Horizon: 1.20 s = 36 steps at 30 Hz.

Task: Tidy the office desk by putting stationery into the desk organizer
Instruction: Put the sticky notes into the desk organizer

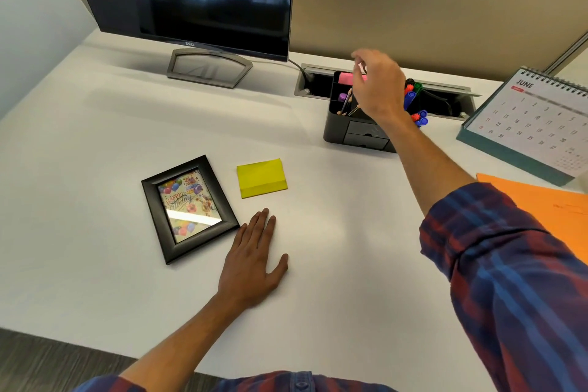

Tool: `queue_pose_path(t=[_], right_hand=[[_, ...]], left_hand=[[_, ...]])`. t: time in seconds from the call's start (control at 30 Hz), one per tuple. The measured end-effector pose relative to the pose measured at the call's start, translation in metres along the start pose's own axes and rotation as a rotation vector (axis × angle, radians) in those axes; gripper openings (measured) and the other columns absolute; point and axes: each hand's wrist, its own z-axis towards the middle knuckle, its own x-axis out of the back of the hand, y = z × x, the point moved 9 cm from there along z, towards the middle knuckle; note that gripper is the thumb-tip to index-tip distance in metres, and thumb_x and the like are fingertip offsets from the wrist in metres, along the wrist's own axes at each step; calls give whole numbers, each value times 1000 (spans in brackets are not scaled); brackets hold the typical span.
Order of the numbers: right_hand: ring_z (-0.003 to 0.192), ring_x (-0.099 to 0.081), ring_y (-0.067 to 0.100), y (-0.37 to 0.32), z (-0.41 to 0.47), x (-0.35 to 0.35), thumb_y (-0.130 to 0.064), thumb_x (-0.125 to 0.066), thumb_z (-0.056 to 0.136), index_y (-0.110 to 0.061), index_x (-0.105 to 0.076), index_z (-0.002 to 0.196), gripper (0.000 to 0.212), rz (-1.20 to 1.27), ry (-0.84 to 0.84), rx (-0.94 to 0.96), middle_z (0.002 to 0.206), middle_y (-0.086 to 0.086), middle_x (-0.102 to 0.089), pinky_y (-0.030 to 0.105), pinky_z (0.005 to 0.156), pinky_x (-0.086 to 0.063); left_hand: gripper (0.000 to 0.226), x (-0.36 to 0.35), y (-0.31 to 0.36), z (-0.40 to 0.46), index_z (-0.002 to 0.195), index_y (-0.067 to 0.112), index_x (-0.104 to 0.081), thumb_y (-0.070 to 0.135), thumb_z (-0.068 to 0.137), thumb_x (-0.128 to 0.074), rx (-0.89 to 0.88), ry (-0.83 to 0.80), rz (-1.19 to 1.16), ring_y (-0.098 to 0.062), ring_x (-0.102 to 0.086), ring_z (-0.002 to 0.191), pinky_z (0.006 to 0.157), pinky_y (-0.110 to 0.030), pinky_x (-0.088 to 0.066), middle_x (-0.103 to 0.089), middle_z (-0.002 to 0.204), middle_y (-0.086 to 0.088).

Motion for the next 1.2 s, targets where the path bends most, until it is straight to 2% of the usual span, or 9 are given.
queue_pose_path(t=[0.13,0.23,0.33,0.47,0.57,0.67,0.8,0.9,1.2], right_hand=[[89,-66,19,-28,-25,1,-21,-51,91,-13,-70,106,25,95,71,77,102,3,-72,30,80,-51],[84,-66,20,-47,-45,-1,-17,-54,89,-13,-72,100,21,148,100,108,95,2,-73,34,74,-54],[78,-66,21,-68,-68,-16,-17,-57,86,-12,-72,98,20,163,51,128,91,1,-73,33,70,-51],[87,-65,21,-81,-103,-61,-28,-58,90,-15,-68,110,26,160,-271,63,97,0,-70,37,78,-51],[107,-57,23,-84,-135,-99,-41,-54,93,-17,-61,122,38,58,-543,-11,115,2,-64,38,89,-43],[118,-47,25,-87,-164,-124,-51,-51,93,-17,-56,126,48,-30,-689,-41,124,5,-56,40,95,-35],[112,-47,25,-90,-181,-132,-60,-53,87,-14,-59,115,54,-65,-685,-127,118,6,-54,39,88,-36],[113,-47,25,-93,-185,-133,-63,-56,83,-15,-57,118,59,-36,-668,-213,120,5,-52,39,88,-36],[117,-47,27,-92,-189,-143,-45,-73,78,-12,-57,117,53,145,-703,-472,122,6,-54,41,95,-39]], left_hand=[[76,0,0,0,155,18,-16,54,93,-39,0,-3,4,-11,-2,150,120,-35,-9,-7,164,2],[76,0,0,-1,155,18,-16,54,93,-38,0,-3,6,-11,-1,150,121,-34,-9,-6,164,3],[76,-1,0,0,155,18,-17,54,93,-38,1,-3,5,-11,-2,150,121,-34,-9,-7,163,3],[76,-2,-1,0,156,19,-15,54,93,-38,3,-6,5,-10,0,150,120,-35,-8,-6,164,3],[76,-1,-1,0,156,19,-14,54,93,-39,-1,-6,10,-10,1,150,120,-35,-8,-5,164,4],[76,-1,-1,0,155,18,-16,53,93,-40,0,-2,6,-10,-1,150,120,-35,-9,-6,164,3],[75,-1,-1,0,155,18,-18,53,93,-39,0,7,4,-11,-3,150,120,-37,-12,-9,163,2],[74,-2,0,0,155,17,-19,53,93,-38,-3,7,8,-11,-3,150,120,-37,-12,-9,163,2],[74,-1,-1,0,155,19,-20,54,93,-38,0,11,-9,-11,-4,150,120,-37,-11,-10,163,2]])
